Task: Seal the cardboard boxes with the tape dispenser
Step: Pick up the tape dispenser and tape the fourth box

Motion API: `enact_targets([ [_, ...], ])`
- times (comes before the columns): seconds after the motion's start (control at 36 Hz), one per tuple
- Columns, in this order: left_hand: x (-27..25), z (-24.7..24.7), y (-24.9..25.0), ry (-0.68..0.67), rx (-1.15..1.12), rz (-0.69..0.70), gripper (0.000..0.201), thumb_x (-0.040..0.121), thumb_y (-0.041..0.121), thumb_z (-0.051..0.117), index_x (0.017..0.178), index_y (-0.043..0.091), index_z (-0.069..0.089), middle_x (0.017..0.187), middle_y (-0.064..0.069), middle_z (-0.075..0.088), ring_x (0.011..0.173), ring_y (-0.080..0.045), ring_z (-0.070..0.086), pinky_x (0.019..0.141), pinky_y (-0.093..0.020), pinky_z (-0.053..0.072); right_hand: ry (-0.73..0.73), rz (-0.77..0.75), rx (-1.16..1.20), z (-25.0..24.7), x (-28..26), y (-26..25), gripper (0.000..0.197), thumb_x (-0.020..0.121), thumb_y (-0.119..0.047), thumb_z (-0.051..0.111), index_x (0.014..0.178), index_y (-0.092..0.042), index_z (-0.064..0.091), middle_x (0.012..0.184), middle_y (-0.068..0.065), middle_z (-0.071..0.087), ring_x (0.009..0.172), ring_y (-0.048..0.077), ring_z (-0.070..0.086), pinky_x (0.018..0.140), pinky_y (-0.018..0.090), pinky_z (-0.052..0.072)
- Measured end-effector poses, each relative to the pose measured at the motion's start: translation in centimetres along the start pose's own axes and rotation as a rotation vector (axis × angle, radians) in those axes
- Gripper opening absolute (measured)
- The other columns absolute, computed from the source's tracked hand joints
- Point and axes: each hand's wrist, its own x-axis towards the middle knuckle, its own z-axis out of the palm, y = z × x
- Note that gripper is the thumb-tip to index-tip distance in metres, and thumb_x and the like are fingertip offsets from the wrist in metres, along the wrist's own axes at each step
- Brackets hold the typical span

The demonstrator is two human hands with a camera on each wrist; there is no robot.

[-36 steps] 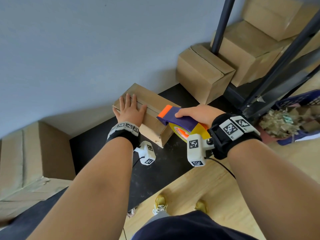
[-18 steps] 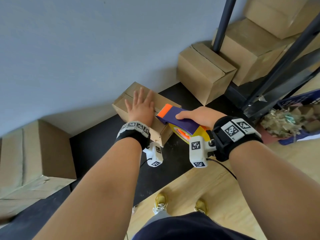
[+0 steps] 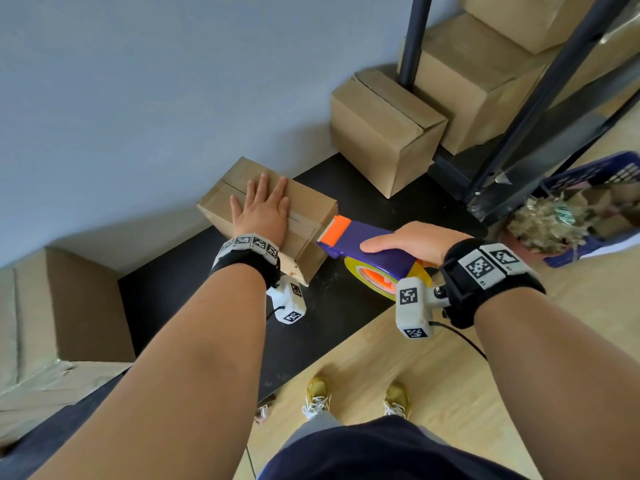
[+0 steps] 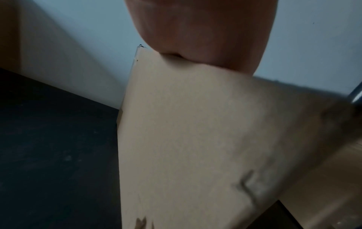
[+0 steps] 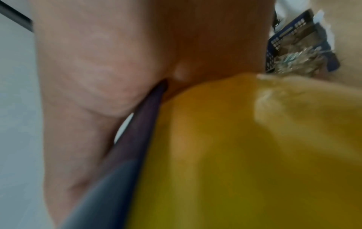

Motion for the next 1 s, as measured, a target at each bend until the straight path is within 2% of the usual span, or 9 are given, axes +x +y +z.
enact_targets([
  [0.08,0.0,0.2,0.0,-0.003,0.006,-0.006,0.05,0.101,0.048,0.007,0.151,0.043,0.001,0.16,0.008,-0.006,0.147,-0.015,-0.011,0.117,-0.05,-0.009,-0.039,0.019,0.028,-0.1,-0.3,1.1,0.061,0.071,-0.066,0.072,0.109,-0.019,0.067,0.098,0.004,0.075,0.094,0.022,0.071,0.099,0.043,0.049],
  [0.31,-0.1,0.3,0.0,0.01,0.008,-0.008,0.05,0.101,0.048,0.008,0.151,0.043,0.004,0.161,0.008,-0.004,0.147,-0.015,-0.01,0.118,-0.049,-0.009,-0.054,-0.008,0.032,-0.1,0.0,1.5,0.053,0.074,-0.062,0.071,0.105,-0.019,0.066,0.096,0.003,0.074,0.092,0.02,0.07,0.093,0.037,0.05],
  [0.47,-0.2,0.3,0.2,0.031,-0.001,-0.017,0.05,0.101,0.048,0.011,0.151,0.042,0.006,0.161,0.006,-0.002,0.148,-0.016,-0.009,0.118,-0.048,-0.006,0.021,-0.041,0.074,1.2,1.3,1.0,0.047,0.075,-0.055,0.075,0.1,-0.016,0.067,0.093,0.003,0.073,0.086,0.018,0.069,0.079,0.029,0.049],
  [0.61,-1.3,-0.1,0.9,0.148,-0.049,-0.118,0.056,0.101,0.051,0.021,0.152,0.032,0.013,0.161,-0.001,0.006,0.148,-0.02,0.004,0.12,-0.044,0.003,0.085,-0.047,0.041,2.3,2.5,0.5,0.046,0.077,-0.057,0.073,0.091,-0.014,0.063,0.091,0.005,0.069,0.08,0.017,0.067,0.064,0.025,0.042],
  [0.67,-2.1,-0.3,1.4,0.212,-0.112,-0.135,0.055,0.101,0.046,0.024,0.152,0.027,0.017,0.16,-0.003,0.012,0.147,-0.022,0.01,0.12,-0.042,0.005,0.088,-0.047,0.03,2.3,2.7,0.5,0.047,0.077,-0.057,0.073,0.091,-0.014,0.061,0.09,0.005,0.068,0.079,0.017,0.066,0.061,0.025,0.041],
  [0.75,-3.9,-0.2,2.1,0.262,-0.2,-0.083,0.051,0.1,0.031,0.029,0.15,0.022,0.027,0.159,-0.003,0.019,0.147,-0.021,0.013,0.121,-0.041,0.006,0.09,-0.057,0.016,2.2,2.8,0.5,0.055,0.076,-0.058,0.073,0.105,-0.012,0.062,0.1,0.005,0.067,0.086,0.018,0.065,0.064,0.026,0.042],
  [0.83,-5.5,0.2,2.0,0.201,-0.188,0.008,0.059,0.092,0.028,0.038,0.15,0.023,0.025,0.16,-0.002,0.012,0.148,-0.018,0.004,0.121,-0.042,0.0,0.097,-0.073,-0.007,1.9,2.6,0.1,0.061,0.077,-0.057,0.073,0.114,-0.009,0.061,0.107,0.007,0.066,0.09,0.02,0.063,0.066,0.027,0.042],
  [0.92,-6.5,0.4,1.2,0.089,-0.125,0.056,0.076,0.087,0.039,0.045,0.153,0.026,0.011,0.161,0.002,-0.001,0.148,-0.015,-0.007,0.12,-0.044,-0.006,0.108,-0.08,-0.047,1.7,2.6,-0.2,0.067,0.075,-0.059,0.073,0.116,-0.008,0.061,0.111,0.008,0.065,0.093,0.022,0.063,0.072,0.029,0.043],
  [1.0,-6.9,0.3,0.9,0.001,-0.101,0.044,0.086,0.085,0.046,0.049,0.154,0.028,0.001,0.161,0.001,-0.008,0.147,-0.017,-0.013,0.119,-0.044,-0.008,0.102,-0.085,-0.049,1.5,2.5,-0.3,0.067,0.073,-0.059,0.074,0.116,-0.009,0.062,0.111,0.009,0.066,0.095,0.023,0.064,0.08,0.031,0.046],
])
